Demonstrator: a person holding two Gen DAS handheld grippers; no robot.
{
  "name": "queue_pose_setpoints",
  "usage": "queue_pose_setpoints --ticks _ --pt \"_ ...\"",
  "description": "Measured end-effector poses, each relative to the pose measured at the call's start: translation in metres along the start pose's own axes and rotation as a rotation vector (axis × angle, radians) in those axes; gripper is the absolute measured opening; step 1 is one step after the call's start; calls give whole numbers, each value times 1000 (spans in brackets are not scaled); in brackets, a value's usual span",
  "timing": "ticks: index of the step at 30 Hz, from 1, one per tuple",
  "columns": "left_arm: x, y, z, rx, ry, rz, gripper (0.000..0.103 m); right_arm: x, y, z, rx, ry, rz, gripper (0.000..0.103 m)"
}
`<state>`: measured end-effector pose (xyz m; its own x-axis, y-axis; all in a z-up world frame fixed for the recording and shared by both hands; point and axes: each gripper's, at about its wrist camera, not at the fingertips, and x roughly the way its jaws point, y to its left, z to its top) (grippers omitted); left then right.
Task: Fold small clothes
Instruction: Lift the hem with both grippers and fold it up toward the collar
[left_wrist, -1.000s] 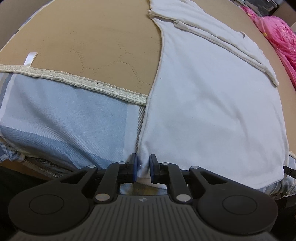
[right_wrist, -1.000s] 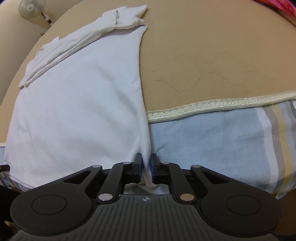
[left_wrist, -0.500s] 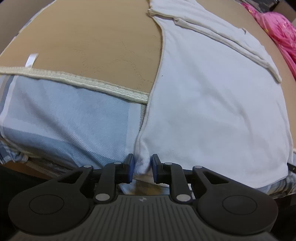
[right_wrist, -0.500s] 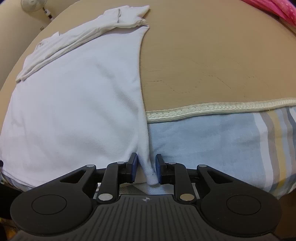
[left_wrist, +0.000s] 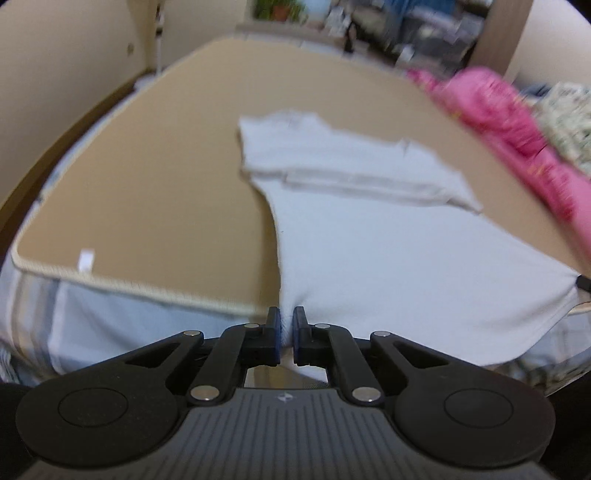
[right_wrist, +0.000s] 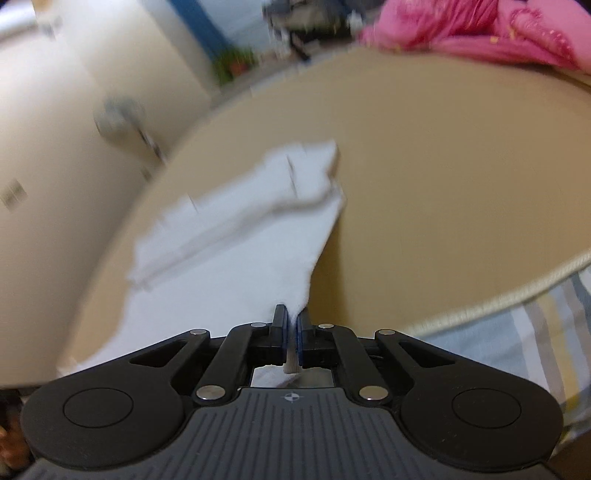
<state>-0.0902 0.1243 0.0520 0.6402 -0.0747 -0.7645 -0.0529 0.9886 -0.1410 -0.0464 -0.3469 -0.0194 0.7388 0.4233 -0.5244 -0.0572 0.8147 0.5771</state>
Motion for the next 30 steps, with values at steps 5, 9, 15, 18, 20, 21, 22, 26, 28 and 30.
queue_pose_setpoints --ticks 5,9,15,18,20,21,22,26,28,30 --pt "-56 19 8 -12 -122 -113 6 -56 -1 5 4 -89 111 3" --pt "-110 36 8 -29 -169 -227 6 -108 0 5 9 -144 228 3" --pt "-106 45 38 -81 -193 -313 6 -125 -16 21 103 -204 333 3" --pt "-33 39 90 -91 -168 -270 6 -70 -29 56 121 -173 251 3" --pt "39 38 134 -109 -123 -210 6 -12 -40 86 143 -122 198 3" --pt "73 39 152 -140 -86 -193 7 20 -46 101 149 -96 146 3" --pt "105 39 167 -158 -55 -172 8 57 -54 118 159 -68 87 4" --pt "170 47 185 -198 -38 -65 9 142 -78 139 168 -2 -150 10" --pt "185 55 172 -229 20 -98 15 158 -88 130 155 22 -208 13" --pt "192 53 171 -220 71 -78 17 170 -89 129 180 87 -172 14"
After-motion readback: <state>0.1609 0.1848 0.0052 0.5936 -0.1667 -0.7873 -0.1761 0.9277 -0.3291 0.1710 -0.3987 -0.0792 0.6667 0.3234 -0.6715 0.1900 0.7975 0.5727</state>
